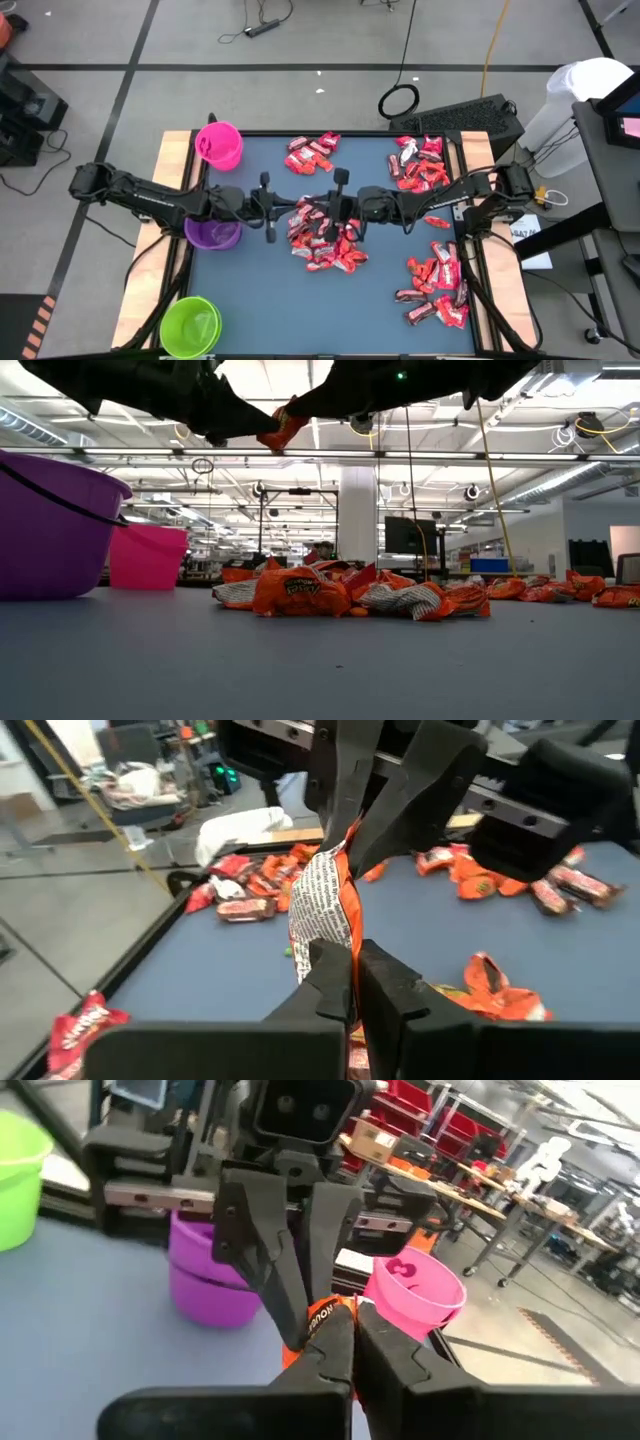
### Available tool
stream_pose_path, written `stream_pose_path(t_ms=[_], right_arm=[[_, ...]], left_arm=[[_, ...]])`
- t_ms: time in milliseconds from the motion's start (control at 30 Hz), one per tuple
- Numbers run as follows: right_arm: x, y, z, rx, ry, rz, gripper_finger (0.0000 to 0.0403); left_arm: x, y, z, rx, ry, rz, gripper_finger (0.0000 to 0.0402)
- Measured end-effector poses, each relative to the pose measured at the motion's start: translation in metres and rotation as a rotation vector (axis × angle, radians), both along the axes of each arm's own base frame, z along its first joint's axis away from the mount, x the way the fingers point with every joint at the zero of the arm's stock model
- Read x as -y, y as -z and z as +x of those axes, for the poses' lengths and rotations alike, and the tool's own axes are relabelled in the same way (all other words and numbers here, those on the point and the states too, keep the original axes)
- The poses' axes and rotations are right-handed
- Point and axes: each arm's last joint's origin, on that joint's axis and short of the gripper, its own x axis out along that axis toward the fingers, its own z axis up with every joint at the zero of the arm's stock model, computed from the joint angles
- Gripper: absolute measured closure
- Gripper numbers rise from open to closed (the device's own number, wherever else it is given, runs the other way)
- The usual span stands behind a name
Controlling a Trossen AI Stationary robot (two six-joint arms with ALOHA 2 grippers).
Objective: Organize candy in baskets
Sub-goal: Put the orange chocolate into the pink bucket
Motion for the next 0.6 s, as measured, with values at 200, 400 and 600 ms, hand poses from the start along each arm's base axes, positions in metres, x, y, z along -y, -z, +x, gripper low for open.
stream_pose_path(t_ms=[200, 400, 600], right_arm=[[-0.005, -0.014, -0.007, 0.053, 0.101, 0.033, 0.0364], [-0.008, -0.022, -0.022, -0.051, 0.137, -0.009, 0.0321], [-0.005, -0.019, -0.031, -0.178, 0.143, -0.047, 0.0308]], left_arm=[[-0.006, -0.008, -0.008, 0.009, -0.179, 0.084, 0.0379], [-0.021, -0.026, -0.033, -0.047, -0.568, 0.236, 0.0378], [-0.048, -0.048, -0.050, -0.187, -0.784, 0.256, 0.0377]])
